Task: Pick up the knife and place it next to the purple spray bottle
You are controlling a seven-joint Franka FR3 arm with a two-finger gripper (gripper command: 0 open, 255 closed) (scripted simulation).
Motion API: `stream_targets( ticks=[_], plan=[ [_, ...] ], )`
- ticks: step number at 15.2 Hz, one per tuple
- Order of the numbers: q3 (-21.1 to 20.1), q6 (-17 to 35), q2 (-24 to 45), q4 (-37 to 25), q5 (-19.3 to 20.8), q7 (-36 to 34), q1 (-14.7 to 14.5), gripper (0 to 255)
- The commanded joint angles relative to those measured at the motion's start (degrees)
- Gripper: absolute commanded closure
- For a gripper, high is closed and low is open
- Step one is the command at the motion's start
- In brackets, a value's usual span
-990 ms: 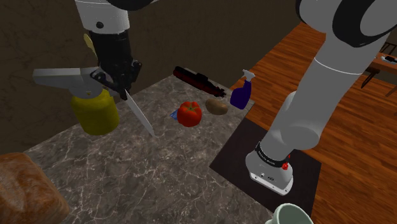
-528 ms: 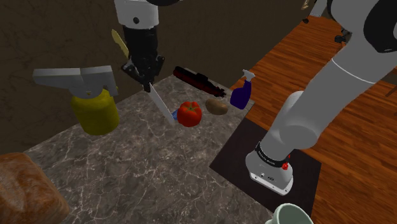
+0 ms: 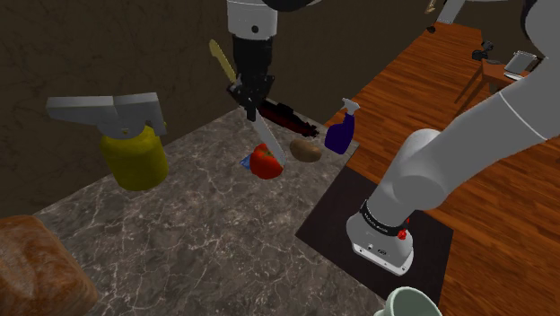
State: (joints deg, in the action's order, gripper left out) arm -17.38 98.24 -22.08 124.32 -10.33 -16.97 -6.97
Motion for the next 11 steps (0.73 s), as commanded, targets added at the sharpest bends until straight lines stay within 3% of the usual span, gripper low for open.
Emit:
stream_targets(
  ticks=[1, 11],
  plan=[
    [2.1, -0.8, -3.1, 2.6, 0.2, 2.8, 0.6, 255],
    [12.8, -4.5, -16.1, 13.2, 5.2, 15.6, 4.5, 255]
  ],
)
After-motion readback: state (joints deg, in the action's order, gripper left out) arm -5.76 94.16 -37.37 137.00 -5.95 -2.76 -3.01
